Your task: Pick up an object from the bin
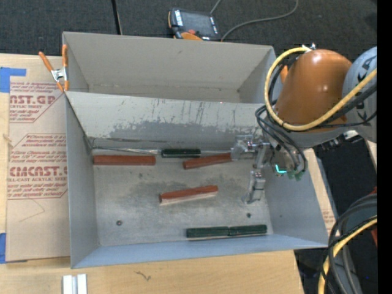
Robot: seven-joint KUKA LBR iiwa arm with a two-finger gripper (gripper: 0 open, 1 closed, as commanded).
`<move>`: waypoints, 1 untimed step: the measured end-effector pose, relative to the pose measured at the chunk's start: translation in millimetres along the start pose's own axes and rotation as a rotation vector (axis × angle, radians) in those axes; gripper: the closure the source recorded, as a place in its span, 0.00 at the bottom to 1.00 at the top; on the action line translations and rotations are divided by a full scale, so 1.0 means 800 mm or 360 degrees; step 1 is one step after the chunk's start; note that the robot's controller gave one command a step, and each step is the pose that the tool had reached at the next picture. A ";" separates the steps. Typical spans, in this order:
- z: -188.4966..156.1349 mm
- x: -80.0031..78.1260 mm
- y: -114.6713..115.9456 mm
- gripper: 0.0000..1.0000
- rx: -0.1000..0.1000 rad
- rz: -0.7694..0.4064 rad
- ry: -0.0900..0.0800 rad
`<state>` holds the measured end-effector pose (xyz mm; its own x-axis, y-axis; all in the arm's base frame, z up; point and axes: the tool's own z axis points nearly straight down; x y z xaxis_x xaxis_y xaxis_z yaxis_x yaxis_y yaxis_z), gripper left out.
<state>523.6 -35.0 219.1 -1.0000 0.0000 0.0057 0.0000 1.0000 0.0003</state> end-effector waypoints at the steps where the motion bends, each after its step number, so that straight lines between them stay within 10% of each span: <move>1: 0.191 -0.002 0.024 0.00 -0.0002 0.0367 0.0000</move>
Offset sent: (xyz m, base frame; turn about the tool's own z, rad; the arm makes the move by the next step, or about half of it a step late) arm 0.0030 0.0177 -0.1491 0.2310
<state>524.7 -15.9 66.1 -0.9735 0.2286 0.0058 0.2286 0.9735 0.0001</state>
